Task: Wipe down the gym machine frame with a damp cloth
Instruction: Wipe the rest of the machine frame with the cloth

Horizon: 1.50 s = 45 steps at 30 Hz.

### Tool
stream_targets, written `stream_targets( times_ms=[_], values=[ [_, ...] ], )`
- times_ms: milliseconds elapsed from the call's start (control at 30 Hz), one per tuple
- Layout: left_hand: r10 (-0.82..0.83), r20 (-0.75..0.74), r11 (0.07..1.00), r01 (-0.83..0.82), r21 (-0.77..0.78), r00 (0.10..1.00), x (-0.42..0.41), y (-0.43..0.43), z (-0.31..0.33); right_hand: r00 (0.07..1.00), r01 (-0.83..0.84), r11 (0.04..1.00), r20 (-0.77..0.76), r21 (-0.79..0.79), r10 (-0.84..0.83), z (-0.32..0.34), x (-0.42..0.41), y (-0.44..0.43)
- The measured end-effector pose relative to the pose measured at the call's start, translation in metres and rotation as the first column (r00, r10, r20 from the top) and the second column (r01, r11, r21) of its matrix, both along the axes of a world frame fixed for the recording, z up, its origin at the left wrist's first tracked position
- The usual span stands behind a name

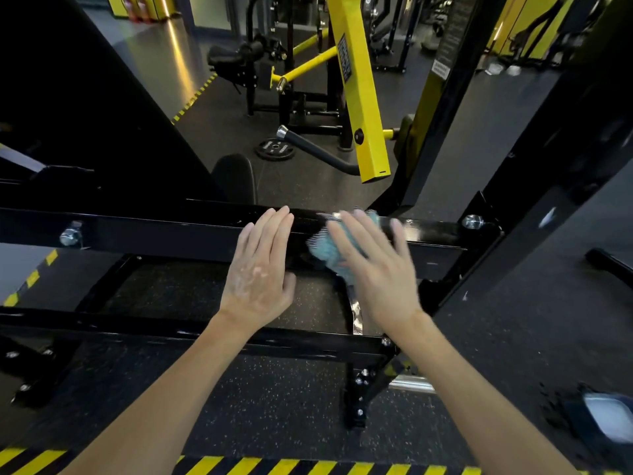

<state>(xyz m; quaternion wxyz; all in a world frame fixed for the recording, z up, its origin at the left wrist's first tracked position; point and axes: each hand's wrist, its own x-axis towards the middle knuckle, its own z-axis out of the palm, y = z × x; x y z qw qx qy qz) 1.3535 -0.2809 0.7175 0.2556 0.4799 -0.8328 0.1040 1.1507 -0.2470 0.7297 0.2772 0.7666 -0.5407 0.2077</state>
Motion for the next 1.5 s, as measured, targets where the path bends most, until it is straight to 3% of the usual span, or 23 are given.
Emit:
stream_targets(
  times_ms=[133, 300, 567, 833, 1067, 1233, 1367, 1500],
  values=[
    [0.006, -0.035, 1.000, -0.006, 0.020, 0.999, -0.004, 0.002, 0.002, 0.987, 0.126, 0.992, 0.100, 0.006, -0.126, -0.004, -0.055, 0.018],
    [0.027, -0.041, 1.000, -0.027, 0.015, 0.999, -0.009, 0.003, -0.001, 0.959, 0.183, 0.983, 0.218, 0.006, -0.180, -0.014, -0.042, 0.016],
    [0.042, -0.011, 0.999, -0.043, -0.007, 0.999, -0.006, 0.001, -0.002, 0.999, 0.043, 0.998, 0.016, 0.049, -0.044, -0.005, 0.039, -0.008],
    [0.059, -0.016, 0.998, -0.059, -0.007, 0.998, -0.009, 0.001, -0.004, 0.981, 0.180, 0.980, -0.093, 0.084, -0.172, 0.006, -0.077, 0.036],
    [0.054, -0.022, 0.999, -0.054, -0.003, 0.998, -0.011, 0.000, -0.004, 0.977, 0.180, 0.982, -0.124, 0.055, -0.172, 0.010, -0.098, 0.043],
    [0.035, -0.069, 0.999, -0.032, 0.033, 0.997, -0.013, 0.002, -0.003, 0.990, 0.142, 0.985, -0.037, 0.098, -0.139, 0.006, -0.065, 0.026],
    [-0.031, -0.039, 0.999, 0.032, 0.033, 0.999, 0.006, 0.001, 0.002, 0.996, 0.073, 0.992, -0.056, 0.105, -0.067, -0.002, -0.004, 0.000],
    [0.126, -0.096, 0.991, -0.122, 0.050, 0.987, 0.047, -0.004, 0.004, 0.998, 0.011, 0.994, -0.058, 0.105, -0.004, -0.002, 0.066, -0.020]
  ],
)
